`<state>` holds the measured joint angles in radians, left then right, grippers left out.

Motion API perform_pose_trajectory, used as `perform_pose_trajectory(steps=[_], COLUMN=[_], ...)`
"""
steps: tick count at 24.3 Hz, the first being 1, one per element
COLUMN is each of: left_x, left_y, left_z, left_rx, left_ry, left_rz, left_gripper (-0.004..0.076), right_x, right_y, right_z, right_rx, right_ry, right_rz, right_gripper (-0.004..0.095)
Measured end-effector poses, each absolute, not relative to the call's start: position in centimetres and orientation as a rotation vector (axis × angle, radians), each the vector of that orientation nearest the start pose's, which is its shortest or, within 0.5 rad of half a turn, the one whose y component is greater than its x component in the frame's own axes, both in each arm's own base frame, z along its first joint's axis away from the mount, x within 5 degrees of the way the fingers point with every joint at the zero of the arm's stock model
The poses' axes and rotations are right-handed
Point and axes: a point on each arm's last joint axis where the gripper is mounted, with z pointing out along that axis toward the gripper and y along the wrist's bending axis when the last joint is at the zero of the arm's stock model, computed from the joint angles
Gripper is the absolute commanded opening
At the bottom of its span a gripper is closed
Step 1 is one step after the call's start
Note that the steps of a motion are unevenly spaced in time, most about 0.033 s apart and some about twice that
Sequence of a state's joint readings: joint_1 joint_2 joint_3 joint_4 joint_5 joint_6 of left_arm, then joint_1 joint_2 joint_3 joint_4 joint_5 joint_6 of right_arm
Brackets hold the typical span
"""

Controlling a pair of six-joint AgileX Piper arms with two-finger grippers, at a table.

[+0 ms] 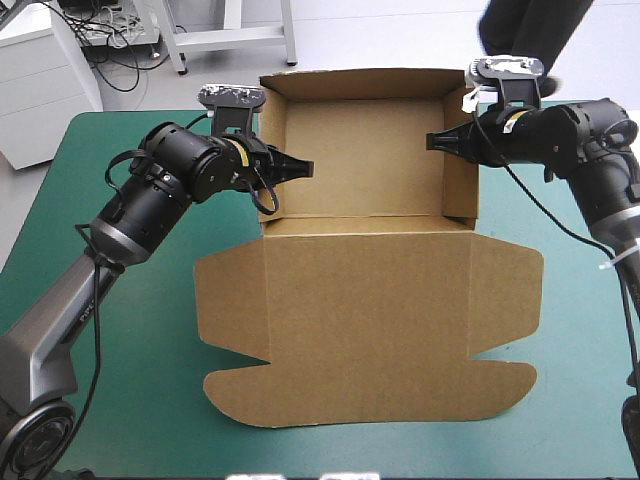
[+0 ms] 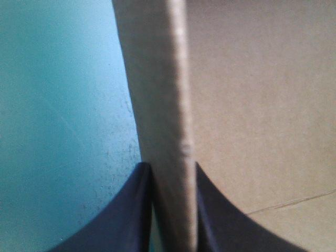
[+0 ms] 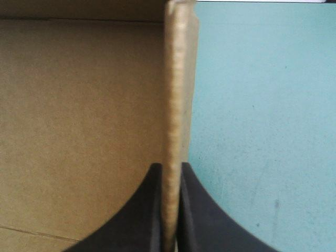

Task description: Fold the box

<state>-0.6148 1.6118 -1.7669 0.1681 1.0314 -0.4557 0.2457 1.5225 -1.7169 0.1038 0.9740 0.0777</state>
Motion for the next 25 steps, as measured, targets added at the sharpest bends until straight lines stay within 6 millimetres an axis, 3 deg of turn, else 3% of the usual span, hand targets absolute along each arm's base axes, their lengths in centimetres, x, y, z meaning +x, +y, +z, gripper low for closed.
perform_pose_trajectory(steps=[2,15,25], left_x=[29.8,31.0,33.7], left_y=[-19.4,-19.8,-21.7], left_z=[41.7,39.4,31.9], left_rx=[0.212,0.198,0.322], left_ry=[2.371,2.468,2.74], left_rz=[-0.309,-0.237,-0.056], left_gripper=[-0.0032,-0.0031,-0.0031], right_x=[31.7,33.2,37.7], right_y=[8.7,9.1,10.4], right_z=[43.9,41.0,32.0], right_rx=[-0.178,-0.216,-0.277], right_ry=[2.282,2.432,2.78], right_rz=[0.286,0.265,0.232], right_gripper=[-0.0017,-0.0018,-0.0018])
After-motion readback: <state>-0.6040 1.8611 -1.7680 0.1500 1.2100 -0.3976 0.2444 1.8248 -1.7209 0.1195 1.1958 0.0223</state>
